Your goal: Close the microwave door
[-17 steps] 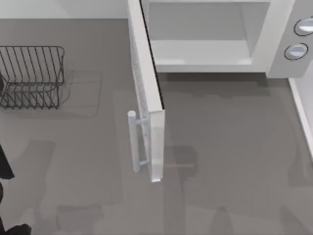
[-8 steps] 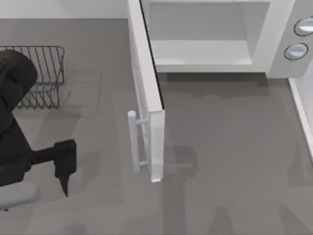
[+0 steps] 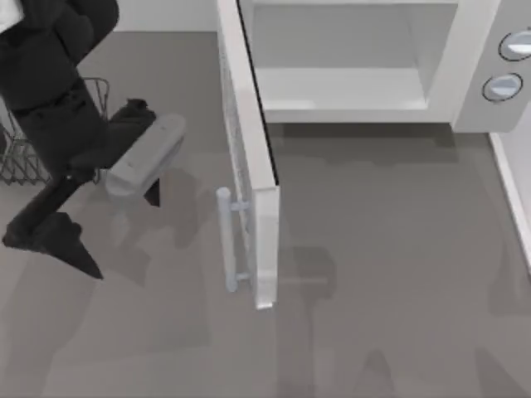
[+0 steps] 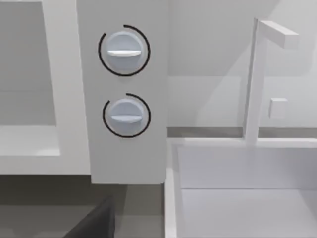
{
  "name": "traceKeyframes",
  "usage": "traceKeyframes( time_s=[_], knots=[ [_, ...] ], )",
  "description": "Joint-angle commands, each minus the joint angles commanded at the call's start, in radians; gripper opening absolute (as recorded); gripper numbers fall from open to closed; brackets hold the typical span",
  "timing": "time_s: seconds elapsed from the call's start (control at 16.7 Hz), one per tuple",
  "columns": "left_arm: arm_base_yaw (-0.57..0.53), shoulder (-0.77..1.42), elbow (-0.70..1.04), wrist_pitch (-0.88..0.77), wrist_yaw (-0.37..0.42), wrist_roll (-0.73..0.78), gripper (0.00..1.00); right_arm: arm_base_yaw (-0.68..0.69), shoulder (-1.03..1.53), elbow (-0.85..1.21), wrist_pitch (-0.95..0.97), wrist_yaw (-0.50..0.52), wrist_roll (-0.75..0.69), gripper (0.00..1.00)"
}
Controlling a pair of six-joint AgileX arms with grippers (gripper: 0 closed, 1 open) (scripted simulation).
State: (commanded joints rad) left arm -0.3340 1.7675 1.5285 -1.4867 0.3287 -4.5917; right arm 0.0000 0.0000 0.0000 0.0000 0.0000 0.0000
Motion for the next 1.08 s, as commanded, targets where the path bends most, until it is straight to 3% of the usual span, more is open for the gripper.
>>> traceKeyframes(
  time_s=[0.24,0.48,0.72,1.08],
  knots=[
    [-0.03,0.046,0.241,-0.024,0.057,-0.378,1.0,0.0,0.0,0.0,0.0,0.0,0.0,1.0],
    [-0.05,0.056,0.426,-0.018,0.1,-0.63,1.0,0.0,0.0,0.0,0.0,0.0,0.0,1.0],
    [-0.058,0.052,0.51,-0.008,0.119,-0.733,1.0,0.0,0.0,0.0,0.0,0.0,0.0,1.0],
    [-0.052,0.05,0.508,-0.009,0.118,-0.731,1.0,0.0,0.0,0.0,0.0,0.0,0.0,1.0]
  ],
)
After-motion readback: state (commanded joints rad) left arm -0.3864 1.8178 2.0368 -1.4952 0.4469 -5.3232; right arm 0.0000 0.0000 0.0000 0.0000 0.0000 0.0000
